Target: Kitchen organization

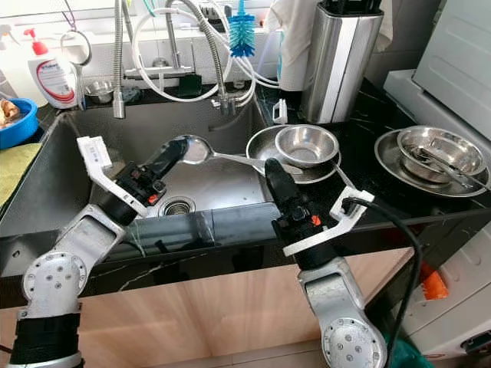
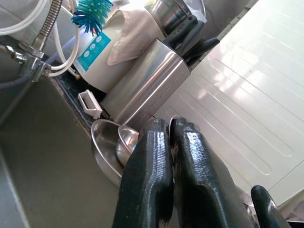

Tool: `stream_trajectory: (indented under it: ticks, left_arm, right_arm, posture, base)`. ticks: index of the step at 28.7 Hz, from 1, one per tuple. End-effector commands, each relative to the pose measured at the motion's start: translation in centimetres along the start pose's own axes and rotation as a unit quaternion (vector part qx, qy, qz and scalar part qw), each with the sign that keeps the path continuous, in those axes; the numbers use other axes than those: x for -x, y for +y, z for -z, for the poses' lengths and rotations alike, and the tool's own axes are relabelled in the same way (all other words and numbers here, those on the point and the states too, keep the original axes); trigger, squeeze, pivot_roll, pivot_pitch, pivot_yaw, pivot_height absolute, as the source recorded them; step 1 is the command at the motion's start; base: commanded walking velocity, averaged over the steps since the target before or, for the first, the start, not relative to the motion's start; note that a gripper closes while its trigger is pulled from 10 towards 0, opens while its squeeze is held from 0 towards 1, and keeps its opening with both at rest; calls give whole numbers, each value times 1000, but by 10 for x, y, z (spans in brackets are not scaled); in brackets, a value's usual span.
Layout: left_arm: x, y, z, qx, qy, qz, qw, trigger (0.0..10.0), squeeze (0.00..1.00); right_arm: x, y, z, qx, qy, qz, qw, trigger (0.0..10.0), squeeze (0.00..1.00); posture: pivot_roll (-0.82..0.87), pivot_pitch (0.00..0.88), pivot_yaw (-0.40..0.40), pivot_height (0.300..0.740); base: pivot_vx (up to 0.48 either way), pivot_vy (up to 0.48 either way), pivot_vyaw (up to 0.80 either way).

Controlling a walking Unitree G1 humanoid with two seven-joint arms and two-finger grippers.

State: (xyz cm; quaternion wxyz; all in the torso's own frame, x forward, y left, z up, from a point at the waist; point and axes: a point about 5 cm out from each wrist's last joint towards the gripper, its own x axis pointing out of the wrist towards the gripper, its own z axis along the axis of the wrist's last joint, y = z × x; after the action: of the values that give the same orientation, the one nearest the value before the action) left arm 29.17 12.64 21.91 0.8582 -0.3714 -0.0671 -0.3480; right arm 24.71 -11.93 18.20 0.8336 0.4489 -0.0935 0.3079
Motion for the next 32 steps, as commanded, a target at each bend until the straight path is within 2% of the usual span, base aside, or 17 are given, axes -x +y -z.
stream_trajectory:
  ticks: [1,7,8,9,20,24,28,31,32]
  left_arm:
    - [-1,-2,-4,-4,-5,1,1000,0,0]
    - [-1,3,-9,-1,-23,-17,1000,0,0]
    - [-1,4,-10,-1,-26,-21,999,0,0]
    - [-1,6,-12,1,-33,-29,999,0,0]
    - [0,20,-25,14,-80,-80,993,0,0]
    - [2,28,-31,30,-106,-110,988,0,0]
    - [5,39,-40,33,-141,-157,977,0,0]
    - [11,55,-48,-17,-163,-244,956,0,0]
    - [13,59,-49,-41,-162,-265,950,1333,0]
  right_arm:
    - [-4,3,1,1,5,-8,1000,10000,1000]
    - [-3,0,0,8,2,6,1000,10000,1000]
    - [-3,-1,0,9,0,11,1000,10000,55]
    - [-2,-3,-1,8,-3,17,1000,10000,0]
    - [-1,-7,0,16,0,30,999,10000,0]
    - [0,-7,1,16,1,32,999,10000,0]
    - [1,-8,1,18,3,35,999,10000,0]
    - [2,-8,2,19,5,36,999,10000,0]
    - [2,-8,2,20,5,36,999,10000,0]
  posture:
    - [-33,0,22,740]
    - [-33,0,21,740]
    - [-33,0,21,740]
    - [-33,0,21,740]
    - [-34,0,21,740]
    - [-34,0,21,740]
    - [-35,0,21,740]
    - [-35,0,21,740]
    - [-35,0,22,740]
  base:
    - [0,0,0]
    - [0,0,0]
    - [0,0,0]
    - [0,0,0]
    - [0,0,0]
    - [0,0,0]
    - [0,0,0]
    - [0,0,0]
    - [0,0,0]
